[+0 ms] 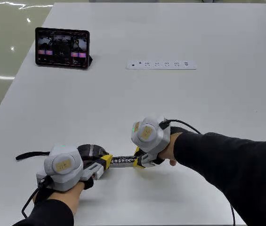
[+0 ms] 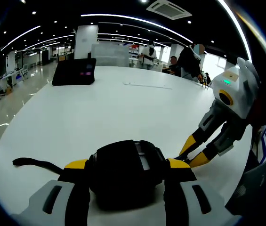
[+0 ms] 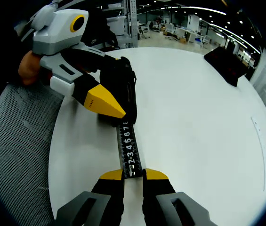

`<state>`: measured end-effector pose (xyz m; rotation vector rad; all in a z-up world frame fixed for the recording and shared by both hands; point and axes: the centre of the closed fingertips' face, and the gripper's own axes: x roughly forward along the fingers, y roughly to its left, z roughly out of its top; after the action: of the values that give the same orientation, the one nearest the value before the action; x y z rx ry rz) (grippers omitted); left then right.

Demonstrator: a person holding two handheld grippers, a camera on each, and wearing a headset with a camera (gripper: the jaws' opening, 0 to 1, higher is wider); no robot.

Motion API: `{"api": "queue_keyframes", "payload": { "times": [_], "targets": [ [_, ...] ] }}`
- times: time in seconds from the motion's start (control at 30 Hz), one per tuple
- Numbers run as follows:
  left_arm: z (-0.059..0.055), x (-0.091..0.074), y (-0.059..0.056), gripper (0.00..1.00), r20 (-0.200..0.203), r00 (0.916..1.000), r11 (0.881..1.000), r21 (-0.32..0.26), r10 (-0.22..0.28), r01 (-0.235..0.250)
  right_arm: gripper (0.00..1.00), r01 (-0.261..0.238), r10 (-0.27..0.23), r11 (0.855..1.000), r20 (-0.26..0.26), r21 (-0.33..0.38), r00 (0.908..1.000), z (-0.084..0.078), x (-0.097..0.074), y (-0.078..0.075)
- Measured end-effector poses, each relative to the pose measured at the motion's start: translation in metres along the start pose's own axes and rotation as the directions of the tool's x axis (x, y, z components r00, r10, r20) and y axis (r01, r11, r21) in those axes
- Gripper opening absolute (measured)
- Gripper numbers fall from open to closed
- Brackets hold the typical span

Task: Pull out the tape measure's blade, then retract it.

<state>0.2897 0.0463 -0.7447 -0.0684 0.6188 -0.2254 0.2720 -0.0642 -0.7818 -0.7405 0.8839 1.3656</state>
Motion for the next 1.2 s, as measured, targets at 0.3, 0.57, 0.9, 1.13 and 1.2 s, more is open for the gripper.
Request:
{"api": "queue_keyframes", "payload": {
  "times": [0.3,0.57,0.9,1.13,1.2],
  "targets": [
    [0.000,0.000,0.000,0.59,-0.001,1.0000,1.000,-0.004,0.001,-0.001,0.11,-0.002,0.002,1.000,0.004,-0.002,1.0000,0.003,0.002,0.000],
    [0.000,0.000,0.000,0.59,-0.003,1.0000,1.000,-0.006,-0.001,0.001,0.11,0.001,-0.001,1.000,0.010,-0.006,1.0000,0.007,0.004,0.001],
    [0.000,0.000,0.000,0.59,-0.001,1.0000,1.000,-0.010,-0.003,0.003,0.11,-0.004,0.004,1.000,0.017,-0.011,0.9998,0.012,0.006,0.003],
    [0.000,0.000,0.000,0.59,-0.004,1.0000,1.000,-0.011,-0.005,0.005,0.11,-0.009,0.009,1.000,0.021,-0.008,0.9997,0.015,0.007,0.004],
    [0.000,0.000,0.000,0.59,-0.003,1.0000,1.000,-0.013,-0.005,0.005,0.11,-0.012,0.012,1.000,0.027,-0.003,0.9996,0.017,0.008,0.004]
  ]
}}
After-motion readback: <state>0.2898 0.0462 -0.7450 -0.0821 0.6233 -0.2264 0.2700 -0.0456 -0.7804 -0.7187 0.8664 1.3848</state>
